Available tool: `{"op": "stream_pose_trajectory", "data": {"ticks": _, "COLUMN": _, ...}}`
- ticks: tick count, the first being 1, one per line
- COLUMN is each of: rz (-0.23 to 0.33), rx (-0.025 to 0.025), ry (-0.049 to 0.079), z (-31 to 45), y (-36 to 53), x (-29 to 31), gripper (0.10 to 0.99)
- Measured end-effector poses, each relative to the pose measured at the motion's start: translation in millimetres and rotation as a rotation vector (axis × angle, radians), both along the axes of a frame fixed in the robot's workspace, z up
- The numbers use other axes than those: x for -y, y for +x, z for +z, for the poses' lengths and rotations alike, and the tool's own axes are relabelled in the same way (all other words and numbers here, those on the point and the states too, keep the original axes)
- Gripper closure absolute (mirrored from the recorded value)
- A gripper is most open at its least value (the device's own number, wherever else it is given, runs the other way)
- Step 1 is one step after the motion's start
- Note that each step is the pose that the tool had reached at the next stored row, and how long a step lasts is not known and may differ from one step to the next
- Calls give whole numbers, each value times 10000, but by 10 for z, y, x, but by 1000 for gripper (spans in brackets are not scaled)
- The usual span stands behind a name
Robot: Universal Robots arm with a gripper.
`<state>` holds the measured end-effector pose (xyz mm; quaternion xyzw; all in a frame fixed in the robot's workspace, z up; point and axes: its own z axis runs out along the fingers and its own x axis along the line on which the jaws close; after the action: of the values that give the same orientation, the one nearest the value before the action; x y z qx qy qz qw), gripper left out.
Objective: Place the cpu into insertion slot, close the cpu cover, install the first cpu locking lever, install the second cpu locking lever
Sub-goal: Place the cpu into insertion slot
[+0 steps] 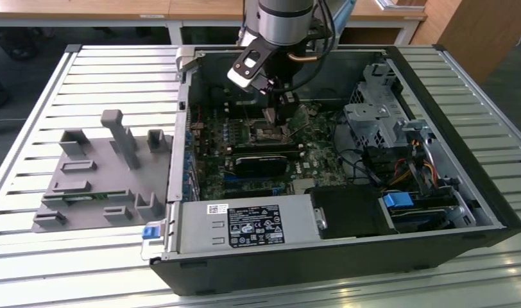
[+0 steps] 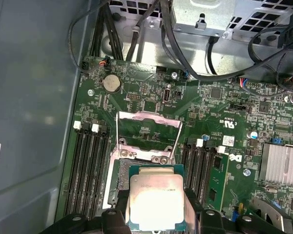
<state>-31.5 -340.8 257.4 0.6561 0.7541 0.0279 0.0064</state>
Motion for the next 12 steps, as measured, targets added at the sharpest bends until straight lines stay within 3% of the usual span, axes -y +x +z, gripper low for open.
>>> {"op": "stream_pose_trajectory", "data": {"ticks": 12, "rz": -99, "rx": -2, "ry": 0, "z": -37, "y": 0, "x": 0, "gripper": 557}}
